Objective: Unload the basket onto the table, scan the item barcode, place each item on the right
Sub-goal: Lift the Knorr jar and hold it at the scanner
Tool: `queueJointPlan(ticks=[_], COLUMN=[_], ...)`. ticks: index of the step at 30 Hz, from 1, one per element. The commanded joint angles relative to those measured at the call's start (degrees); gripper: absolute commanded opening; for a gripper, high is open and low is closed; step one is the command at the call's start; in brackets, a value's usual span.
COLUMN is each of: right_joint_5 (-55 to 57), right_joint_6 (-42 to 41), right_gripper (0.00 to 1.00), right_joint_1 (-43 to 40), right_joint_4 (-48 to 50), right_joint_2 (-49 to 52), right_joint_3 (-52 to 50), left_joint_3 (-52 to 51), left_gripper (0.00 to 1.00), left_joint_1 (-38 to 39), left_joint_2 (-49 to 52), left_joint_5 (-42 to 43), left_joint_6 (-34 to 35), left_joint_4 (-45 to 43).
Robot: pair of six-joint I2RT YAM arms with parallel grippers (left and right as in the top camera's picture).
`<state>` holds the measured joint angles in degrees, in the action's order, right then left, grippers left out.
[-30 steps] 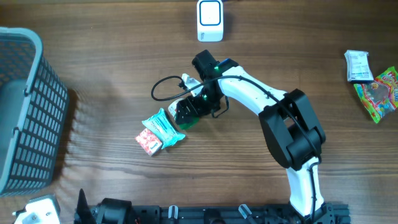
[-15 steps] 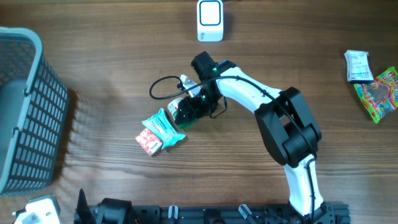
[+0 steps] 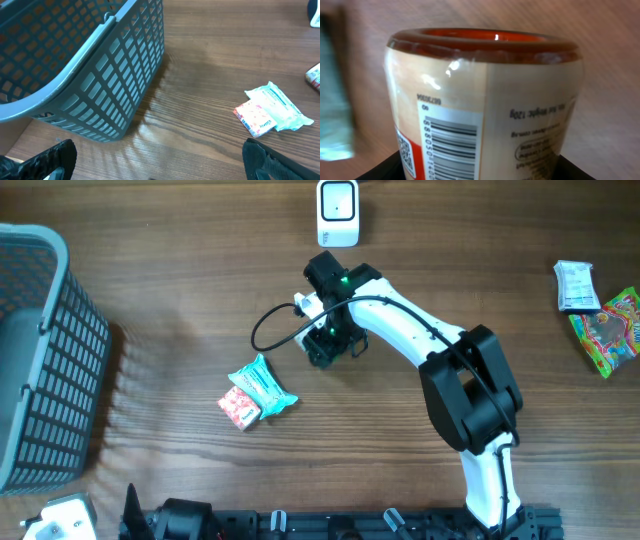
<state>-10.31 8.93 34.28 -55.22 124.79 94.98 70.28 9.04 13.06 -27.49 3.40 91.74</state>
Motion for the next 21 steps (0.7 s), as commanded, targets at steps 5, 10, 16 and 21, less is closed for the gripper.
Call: queueJointPlan(ticks=[5,10,16,21], right_joint_5=[5.49,5.14,5.4,5.33], right_joint_6=[-0.35,-2.34,-29.49,-64.63], right_gripper=[0.82,0.9,1.0,0.99], right_joint_1=[1.95,2.67,1.22,-2.16], right_joint_4=[-0.39,-2.67,-3.87,-8.63], right_joint_2=[-3.45,-10.05,-17.18,-17.11], right_joint_3=[-0.15,0.39,0.39,-0.07], left_joint_3=[-0.11,-0.11,-0.11,-0.11], left_gripper=[1.0,1.0,1.0,1.0], left_joint_1=[-0.15,-0.15,-0.15,-0.15], left_joint_2=[-0.66,-0.66,-0.66,-0.66], left_joint_5=[0.46,0.46,0.46,0.46], left_joint_6=[0.5,0.5,0.5,0.5], left_joint_4=[-0.11,-0.11,-0.11,-0.13])
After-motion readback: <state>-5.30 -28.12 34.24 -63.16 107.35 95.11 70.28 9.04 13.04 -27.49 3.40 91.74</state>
